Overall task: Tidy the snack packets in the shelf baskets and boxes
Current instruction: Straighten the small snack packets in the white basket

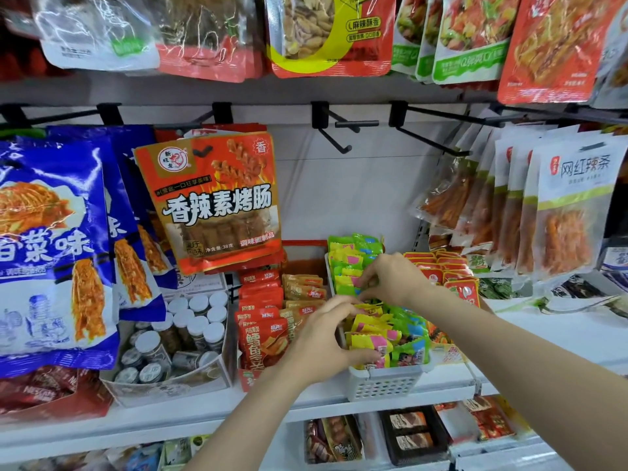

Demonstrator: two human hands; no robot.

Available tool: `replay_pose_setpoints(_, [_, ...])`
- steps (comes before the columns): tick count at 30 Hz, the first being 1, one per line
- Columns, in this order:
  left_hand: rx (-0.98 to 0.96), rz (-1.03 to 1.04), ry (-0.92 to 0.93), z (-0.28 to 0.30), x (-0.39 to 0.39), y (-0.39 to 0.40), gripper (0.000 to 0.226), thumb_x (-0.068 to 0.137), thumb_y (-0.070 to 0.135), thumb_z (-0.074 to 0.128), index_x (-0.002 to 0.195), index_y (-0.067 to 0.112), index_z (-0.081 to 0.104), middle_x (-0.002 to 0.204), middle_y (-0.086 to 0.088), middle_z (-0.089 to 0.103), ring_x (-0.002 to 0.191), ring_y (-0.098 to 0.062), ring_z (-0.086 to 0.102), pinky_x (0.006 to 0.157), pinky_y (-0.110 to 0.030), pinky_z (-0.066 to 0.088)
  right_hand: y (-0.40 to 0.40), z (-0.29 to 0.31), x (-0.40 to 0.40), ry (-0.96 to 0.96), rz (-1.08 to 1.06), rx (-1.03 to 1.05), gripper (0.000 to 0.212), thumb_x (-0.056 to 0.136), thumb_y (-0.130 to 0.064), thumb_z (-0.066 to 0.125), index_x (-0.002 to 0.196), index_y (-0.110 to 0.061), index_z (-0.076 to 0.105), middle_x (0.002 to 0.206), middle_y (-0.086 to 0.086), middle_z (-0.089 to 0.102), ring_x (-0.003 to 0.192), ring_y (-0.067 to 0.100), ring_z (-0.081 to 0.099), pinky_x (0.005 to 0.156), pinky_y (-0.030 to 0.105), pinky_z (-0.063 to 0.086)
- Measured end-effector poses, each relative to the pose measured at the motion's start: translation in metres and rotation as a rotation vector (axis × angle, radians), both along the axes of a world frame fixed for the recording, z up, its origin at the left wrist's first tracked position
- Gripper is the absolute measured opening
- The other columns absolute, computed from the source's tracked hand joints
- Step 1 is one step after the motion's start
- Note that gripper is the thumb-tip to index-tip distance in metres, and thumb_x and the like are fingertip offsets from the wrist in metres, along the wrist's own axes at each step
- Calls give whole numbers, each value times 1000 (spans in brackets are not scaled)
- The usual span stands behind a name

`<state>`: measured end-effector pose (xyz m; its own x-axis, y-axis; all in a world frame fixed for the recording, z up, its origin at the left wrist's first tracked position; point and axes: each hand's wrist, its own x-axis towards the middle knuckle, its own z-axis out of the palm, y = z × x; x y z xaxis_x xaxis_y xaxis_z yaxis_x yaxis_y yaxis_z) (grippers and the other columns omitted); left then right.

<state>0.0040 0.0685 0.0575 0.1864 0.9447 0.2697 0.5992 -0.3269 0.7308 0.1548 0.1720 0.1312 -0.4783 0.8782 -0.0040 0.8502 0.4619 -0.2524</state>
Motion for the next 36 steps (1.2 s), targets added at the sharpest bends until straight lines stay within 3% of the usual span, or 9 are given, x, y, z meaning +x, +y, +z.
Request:
replay_pose_setpoints(4, [-70,19,36,4,0,0,66,65,71,75,116,33,57,116,23,52,109,1,53,92,-33,48,1,-5,0,14,14,29,17,80,-25,79,95,-18,77,106,0,70,95,20,66,85,34,53])
replay_pose_setpoints(11, [-128,4,58,11,2,-1,69,67,65,78,126,38,53,130,22,51,121,2,48,101,-31,44,-3,44,26,362,-45,132,9,90,-18,69,85,-13,62,74,-5,65,63,13,61,64,24,49])
replay_pose_setpoints(13, [-142,2,44,14,3,-4,70,66,67,77,127,43,51,131,25,50,121,5,47,101,-26,43,-3,65,38,434,-71,126,10,88,-18,70,84,-15,62,80,1,70,70,19,68,68,22,51])
replay_pose_setpoints(16, [-245,21,-220,23,12,-5,70,71,56,79,130,36,48,132,19,53,121,5,48,97,-12,39,-8,89,50,716,-147,40,6,89,-9,69,87,-11,63,92,17,72,81,25,71,73,38,59])
replay_pose_setpoints(20, [-260,201,-564,43,24,1,53,89,22,69,132,15,40,122,-2,54,117,-17,56,90,-20,50,-20,115,63,989,-200,-38,19,92,-5,63,107,6,60,98,20,69,59,2,67,52,19,54])
replay_pose_setpoints(25, [-208,116,-704,66,27,-5,53,94,11,62,143,14,43,134,0,56,118,-12,57,83,-11,50,-34,128,71,1080,-235,-166,21,93,-8,63,111,3,60,90,14,69,59,10,67,60,25,60])
replay_pose_setpoints(29, [-185,139,-802,74,30,-15,19,93,3,61,110,-5,65,107,-19,71,95,-28,69,94,-41,55,-38,127,71,1109,-270,-226,22,91,-9,65,109,2,62,95,19,69,64,19,67,61,30,60])
replay_pose_setpoints(33, [-246,173,-927,77,28,-21,9,89,8,66,85,0,66,71,-6,66,62,-13,68,71,-28,61,-37,126,74,1148,-297,-190,3,90,-7,66,89,-6,64,83,12,70,52,10,68,47,20,55])
replay_pose_setpoints(36, [-278,215,-1000,74,27,-23,11,88,9,67,86,-2,65,62,-1,63,56,-8,65,62,-19,57,-36,121,75,1114,-307,-155,13,89,-7,67,99,0,65,84,11,70,60,16,70,55,27,60])
